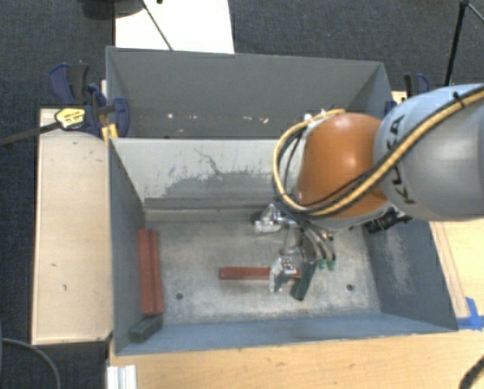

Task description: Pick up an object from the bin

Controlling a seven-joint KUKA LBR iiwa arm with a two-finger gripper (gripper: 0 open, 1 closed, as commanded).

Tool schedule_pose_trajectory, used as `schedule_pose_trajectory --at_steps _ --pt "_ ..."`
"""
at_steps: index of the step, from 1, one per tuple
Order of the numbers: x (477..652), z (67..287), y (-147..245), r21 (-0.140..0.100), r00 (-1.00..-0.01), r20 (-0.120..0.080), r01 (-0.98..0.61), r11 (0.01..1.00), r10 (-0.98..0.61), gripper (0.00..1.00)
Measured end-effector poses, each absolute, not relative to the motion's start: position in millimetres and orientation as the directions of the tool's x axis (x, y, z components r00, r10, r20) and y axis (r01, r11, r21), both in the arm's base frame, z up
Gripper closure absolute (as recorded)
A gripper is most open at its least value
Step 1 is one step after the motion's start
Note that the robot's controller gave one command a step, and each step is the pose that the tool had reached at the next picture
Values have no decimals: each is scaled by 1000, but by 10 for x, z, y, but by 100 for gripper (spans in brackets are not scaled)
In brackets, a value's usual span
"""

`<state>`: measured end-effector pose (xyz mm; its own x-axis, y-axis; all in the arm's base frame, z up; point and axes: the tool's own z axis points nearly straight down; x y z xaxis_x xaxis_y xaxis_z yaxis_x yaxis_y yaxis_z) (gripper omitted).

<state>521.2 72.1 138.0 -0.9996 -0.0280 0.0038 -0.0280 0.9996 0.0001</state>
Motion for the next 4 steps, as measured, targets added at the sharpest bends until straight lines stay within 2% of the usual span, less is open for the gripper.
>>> schedule_pose_trajectory --at_steps 1,2,3,4 --pt "5052 1305 749 1 -1000 -3 31 1000 31 0" --pt "4925 693 595 1 -1000 -4 30 1000 30 0" --pt "4924 745 746 3 -995 -17 101 995 101 100" --pt "4924 745 746 3 -995 -17 102 995 102 100"
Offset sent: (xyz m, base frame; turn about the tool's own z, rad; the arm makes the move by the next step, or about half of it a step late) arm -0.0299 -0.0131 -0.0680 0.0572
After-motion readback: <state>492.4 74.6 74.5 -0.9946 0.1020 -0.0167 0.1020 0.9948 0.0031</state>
